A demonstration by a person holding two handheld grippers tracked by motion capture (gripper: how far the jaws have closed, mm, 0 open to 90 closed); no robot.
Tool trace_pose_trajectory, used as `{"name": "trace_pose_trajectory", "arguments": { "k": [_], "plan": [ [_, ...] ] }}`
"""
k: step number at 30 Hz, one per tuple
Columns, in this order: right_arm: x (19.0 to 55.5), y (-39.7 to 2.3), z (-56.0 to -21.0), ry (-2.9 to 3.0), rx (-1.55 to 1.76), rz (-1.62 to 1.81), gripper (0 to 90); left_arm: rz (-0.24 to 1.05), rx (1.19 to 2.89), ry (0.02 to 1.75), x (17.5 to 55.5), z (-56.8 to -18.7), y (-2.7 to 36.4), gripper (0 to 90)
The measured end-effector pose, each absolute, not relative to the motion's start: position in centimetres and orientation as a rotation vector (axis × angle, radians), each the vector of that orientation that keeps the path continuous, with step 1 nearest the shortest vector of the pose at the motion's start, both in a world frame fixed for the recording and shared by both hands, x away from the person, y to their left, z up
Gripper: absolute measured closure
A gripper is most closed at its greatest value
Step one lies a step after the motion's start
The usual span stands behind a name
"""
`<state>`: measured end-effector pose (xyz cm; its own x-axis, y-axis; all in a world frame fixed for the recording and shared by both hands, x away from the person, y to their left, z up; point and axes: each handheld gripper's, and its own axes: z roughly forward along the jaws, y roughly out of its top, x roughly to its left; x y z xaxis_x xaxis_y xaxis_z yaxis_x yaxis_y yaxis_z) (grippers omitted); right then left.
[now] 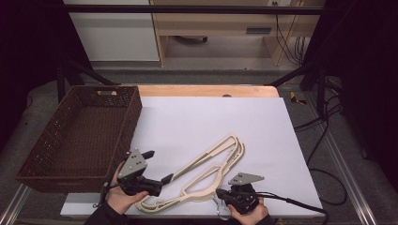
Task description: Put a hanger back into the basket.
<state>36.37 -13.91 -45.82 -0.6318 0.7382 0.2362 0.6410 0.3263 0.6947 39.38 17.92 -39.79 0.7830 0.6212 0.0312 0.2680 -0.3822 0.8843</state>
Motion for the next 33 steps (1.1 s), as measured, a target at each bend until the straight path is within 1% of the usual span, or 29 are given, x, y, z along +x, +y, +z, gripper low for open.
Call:
{"name": "trace_pose_trajectory", "arguments": {
  "k": [7, 12, 16, 18, 20, 22, 23, 28, 33],
  "plan": [
    [36.6, -14.1, -45.4, 2.452, 1.289, 1.209, 89.1, 0.361, 2.102, 0.6, 38.4, -41.4, 14.0, 6.4],
    [36.6, -14.2, -45.1, 2.453, 1.291, 1.209, 89.1, 0.317, 2.169, 0.562, 38.1, -42.6, 11.9, 10.7],
    [36.7, -14.3, -45.1, 2.455, 1.283, 1.204, 89.1, 0.291, 2.23, 0.536, 38.1, -43.5, 10.6, 17.2],
    [36.8, -14.3, -45.0, 2.466, 1.278, 1.201, 89.1, 0.296, 2.267, 0.514, 38.3, -43.8, 10.0, 22.0],
    [36.8, -14.3, -45.0, 2.466, 1.276, 1.199, 89.1, 0.287, 2.289, 0.499, 38.5, -43.8, 9.5, 27.4],
    [36.8, -14.4, -45.0, 2.465, 1.28, 1.198, 89.2, 0.285, 2.312, 0.485, 38.6, -43.8, 9.2, 29.0],
    [36.7, -14.4, -44.9, 2.465, 1.283, 1.196, 89.2, 0.28, 2.323, 0.474, 38.7, -43.7, 8.8, 32.3],
    [36.7, -14.5, -44.7, 2.46, 1.282, 1.205, 89.2, 0.285, 2.374, 0.437, 38.9, -43.7, 7.5, 42.8],
    [36.8, -14.5, -44.6, 2.458, 1.279, 1.207, 89.1, 0.276, 2.435, 0.402, 39.1, -44.4, 6.4, 50.6]
  ]
}}
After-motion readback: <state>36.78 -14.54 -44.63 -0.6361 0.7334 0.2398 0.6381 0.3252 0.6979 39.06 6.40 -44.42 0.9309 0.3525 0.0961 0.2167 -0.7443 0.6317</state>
